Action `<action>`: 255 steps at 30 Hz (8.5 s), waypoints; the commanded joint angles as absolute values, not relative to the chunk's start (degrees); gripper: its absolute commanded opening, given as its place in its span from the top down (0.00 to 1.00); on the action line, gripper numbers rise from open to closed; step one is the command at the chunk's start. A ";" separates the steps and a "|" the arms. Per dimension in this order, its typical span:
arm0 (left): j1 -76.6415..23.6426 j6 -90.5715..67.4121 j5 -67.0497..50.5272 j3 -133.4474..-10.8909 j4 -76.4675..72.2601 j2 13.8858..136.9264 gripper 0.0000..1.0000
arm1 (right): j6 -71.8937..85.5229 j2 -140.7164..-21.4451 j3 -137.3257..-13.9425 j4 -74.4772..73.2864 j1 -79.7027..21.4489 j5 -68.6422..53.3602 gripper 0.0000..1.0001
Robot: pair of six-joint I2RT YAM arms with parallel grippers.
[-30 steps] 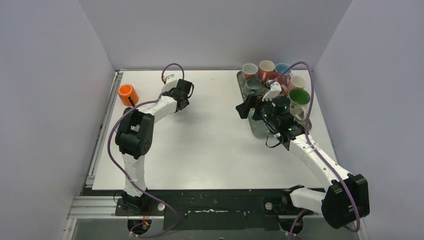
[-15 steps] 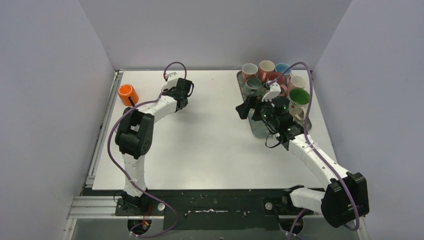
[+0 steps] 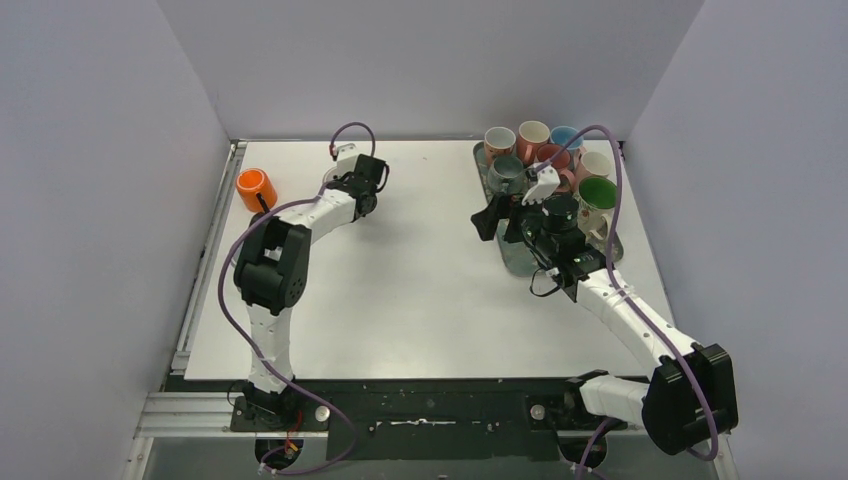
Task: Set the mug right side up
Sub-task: Turn over the cup at the center of the board, then place the cup on the tray.
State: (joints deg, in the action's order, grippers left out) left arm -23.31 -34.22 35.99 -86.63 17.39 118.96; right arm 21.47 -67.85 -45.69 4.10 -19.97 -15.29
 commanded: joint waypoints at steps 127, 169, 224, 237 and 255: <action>-38.25 -72.47 -4.73 -35.70 -42.93 70.25 0.98 | 107.21 -100.96 -35.70 96.15 -28.11 -25.43 1.00; -32.87 -10.06 1.89 -55.14 18.60 69.75 0.03 | 55.15 -67.33 -32.36 22.37 1.27 -30.54 1.00; -31.70 -6.06 4.17 -49.66 15.58 64.56 0.03 | -11.17 -95.97 -64.36 -4.73 -1.86 4.13 0.64; -30.85 -6.42 6.11 -49.76 16.30 64.72 0.03 | -11.38 -96.20 -66.36 -5.96 -1.58 4.58 0.68; -27.77 -16.35 27.57 -50.21 20.27 67.19 0.02 | 8.46 -78.55 -60.25 -6.67 -9.48 -12.33 0.14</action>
State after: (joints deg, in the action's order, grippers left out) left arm -28.36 -12.36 19.68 -49.19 19.14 66.48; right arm 3.46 -85.36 -62.30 -9.93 -6.31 -5.48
